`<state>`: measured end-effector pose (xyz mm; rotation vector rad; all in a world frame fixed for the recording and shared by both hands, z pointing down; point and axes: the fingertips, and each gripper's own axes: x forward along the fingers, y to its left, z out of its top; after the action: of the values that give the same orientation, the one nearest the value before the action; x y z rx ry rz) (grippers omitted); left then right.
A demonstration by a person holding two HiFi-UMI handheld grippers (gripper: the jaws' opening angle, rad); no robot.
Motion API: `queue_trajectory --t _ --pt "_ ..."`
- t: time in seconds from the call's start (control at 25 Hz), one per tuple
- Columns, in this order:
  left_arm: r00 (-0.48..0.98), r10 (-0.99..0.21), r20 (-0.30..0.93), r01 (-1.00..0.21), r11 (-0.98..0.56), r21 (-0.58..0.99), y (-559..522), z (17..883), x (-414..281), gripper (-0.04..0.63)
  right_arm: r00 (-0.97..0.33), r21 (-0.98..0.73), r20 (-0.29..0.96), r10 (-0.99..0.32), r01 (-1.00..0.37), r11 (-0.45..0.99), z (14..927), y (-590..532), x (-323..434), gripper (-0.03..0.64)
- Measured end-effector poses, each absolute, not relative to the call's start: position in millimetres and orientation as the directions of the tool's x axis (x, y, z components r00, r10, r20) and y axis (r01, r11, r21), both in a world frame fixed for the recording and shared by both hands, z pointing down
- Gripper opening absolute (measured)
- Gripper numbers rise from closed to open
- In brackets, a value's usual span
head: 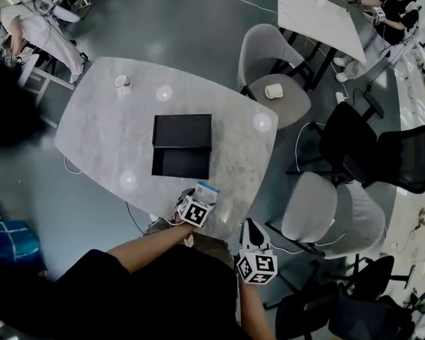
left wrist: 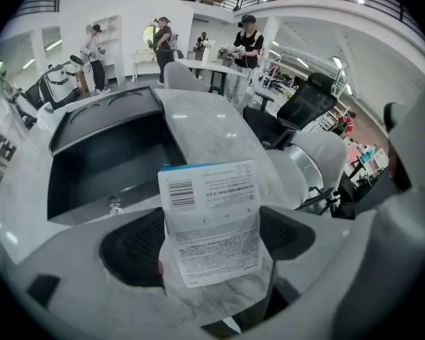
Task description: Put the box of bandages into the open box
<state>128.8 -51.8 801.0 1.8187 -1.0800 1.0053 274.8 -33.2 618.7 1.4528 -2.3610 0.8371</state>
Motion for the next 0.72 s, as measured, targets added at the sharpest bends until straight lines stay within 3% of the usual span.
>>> queue_trajectory --t 0.32,0.72 --pt "0.314 -0.421 0.851 -0.908 -0.394 0.14 -71.9 752.3 89.3 0.433 -0.449 -0.323 0.47 -0.76 -0.889 0.326 607.8 -37.5 259.5 0.014" --pt "0.35 -0.424 0.835 -0.891 -0.426 0.157 -88.8 731.7 15.6 0.433 -0.344 -0.28 0.459 -0.819 -0.931 0.234 588.9 -33.5 214.9 0.014"
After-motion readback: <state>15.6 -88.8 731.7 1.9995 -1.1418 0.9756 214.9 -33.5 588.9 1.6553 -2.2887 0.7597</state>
